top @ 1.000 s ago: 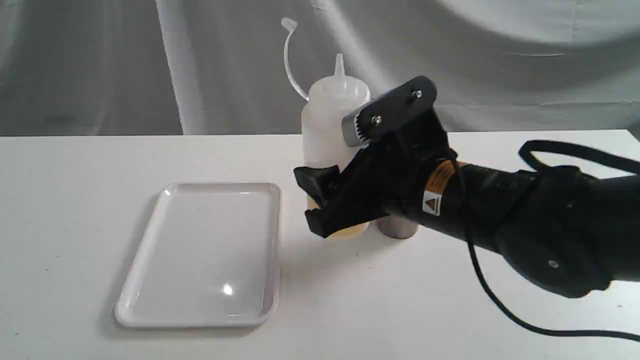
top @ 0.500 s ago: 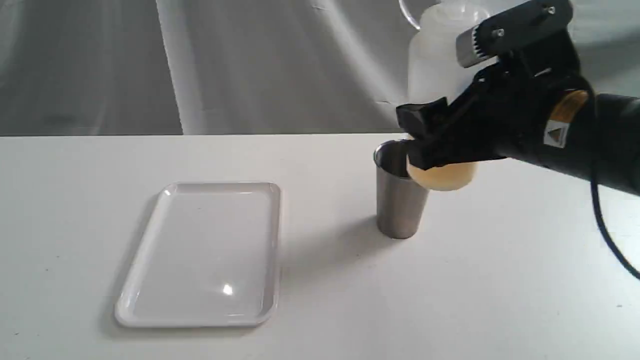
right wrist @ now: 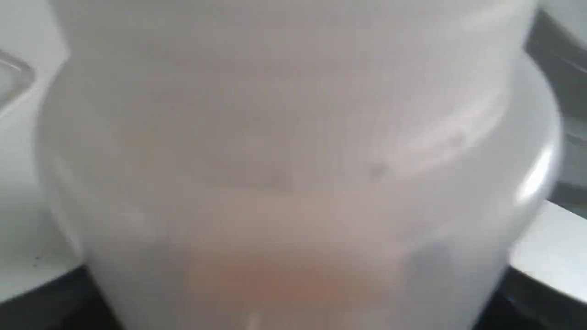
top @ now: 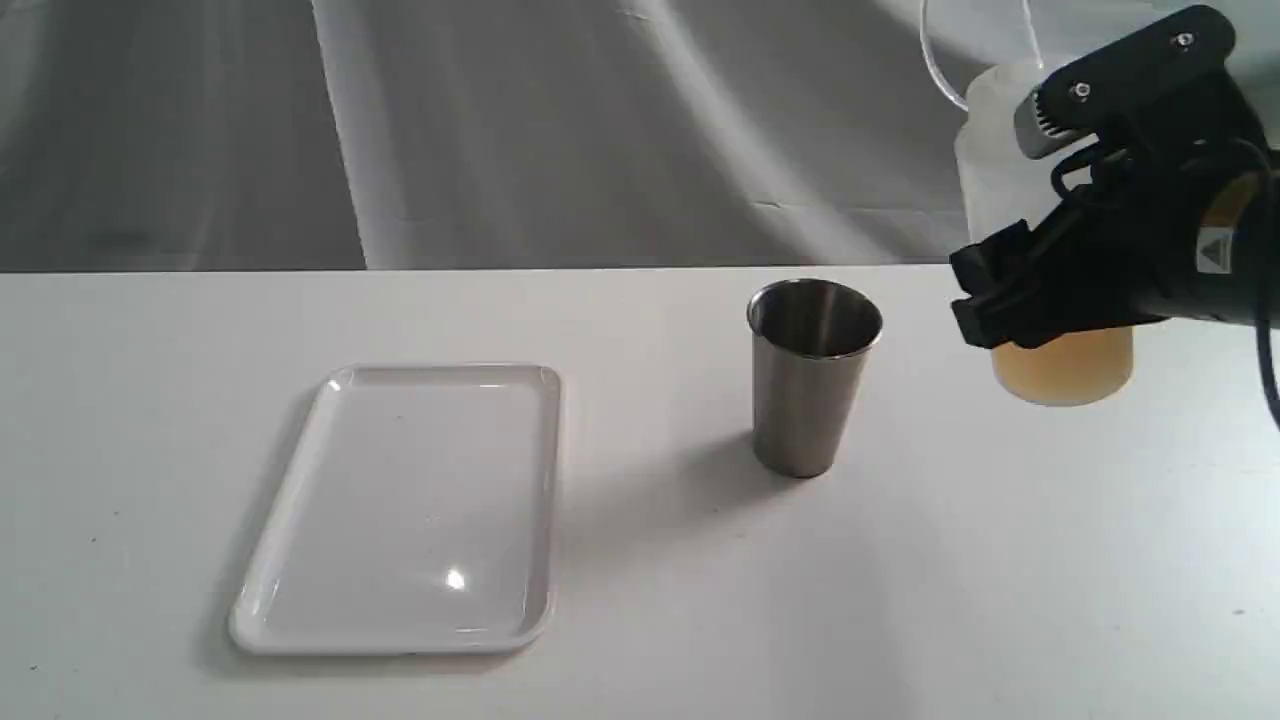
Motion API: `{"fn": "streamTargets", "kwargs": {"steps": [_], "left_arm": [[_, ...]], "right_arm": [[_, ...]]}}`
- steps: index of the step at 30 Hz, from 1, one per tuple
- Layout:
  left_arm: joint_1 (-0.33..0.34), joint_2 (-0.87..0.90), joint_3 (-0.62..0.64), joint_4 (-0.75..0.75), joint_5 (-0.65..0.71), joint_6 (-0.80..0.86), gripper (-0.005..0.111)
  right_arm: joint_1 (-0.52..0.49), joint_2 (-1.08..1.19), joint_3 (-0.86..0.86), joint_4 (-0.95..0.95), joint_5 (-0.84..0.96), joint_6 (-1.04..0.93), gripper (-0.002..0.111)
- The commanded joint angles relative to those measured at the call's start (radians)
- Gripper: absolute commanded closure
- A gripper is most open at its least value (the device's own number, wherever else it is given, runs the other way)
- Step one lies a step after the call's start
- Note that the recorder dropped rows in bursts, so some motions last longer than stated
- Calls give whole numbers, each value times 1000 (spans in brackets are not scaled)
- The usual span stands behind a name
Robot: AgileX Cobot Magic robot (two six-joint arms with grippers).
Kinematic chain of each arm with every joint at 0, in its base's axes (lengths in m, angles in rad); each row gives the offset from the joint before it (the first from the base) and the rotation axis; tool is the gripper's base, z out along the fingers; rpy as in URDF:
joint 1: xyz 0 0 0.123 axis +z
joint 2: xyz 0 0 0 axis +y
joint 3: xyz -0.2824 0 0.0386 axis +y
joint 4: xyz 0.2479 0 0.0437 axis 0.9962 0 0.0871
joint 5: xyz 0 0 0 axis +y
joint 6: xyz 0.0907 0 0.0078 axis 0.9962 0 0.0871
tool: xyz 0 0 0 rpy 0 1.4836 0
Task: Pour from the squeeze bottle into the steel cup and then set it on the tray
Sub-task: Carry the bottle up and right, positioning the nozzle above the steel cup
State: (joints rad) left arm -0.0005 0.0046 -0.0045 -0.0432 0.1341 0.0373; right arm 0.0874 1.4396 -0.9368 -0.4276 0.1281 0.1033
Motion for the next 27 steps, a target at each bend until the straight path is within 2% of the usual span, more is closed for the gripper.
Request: {"fn": "streamTargets", "kwargs": {"steps": [1, 4, 15, 27], "left_arm": [[1, -5, 4, -3, -2, -4, 98], [1, -5, 4, -3, -2, -1, 98], [1, -5, 4, -3, -2, -4, 98], [1, -5, 4, -3, -2, -2, 98]], "right_arm": [[-8, 44, -77, -84, 43, -9, 64], [-8, 79, -117, -89, 51, -12, 64], [-8, 167, -125, -340, 130, 1, 64], [-8, 208, -125, -714, 215, 235, 64]]}}
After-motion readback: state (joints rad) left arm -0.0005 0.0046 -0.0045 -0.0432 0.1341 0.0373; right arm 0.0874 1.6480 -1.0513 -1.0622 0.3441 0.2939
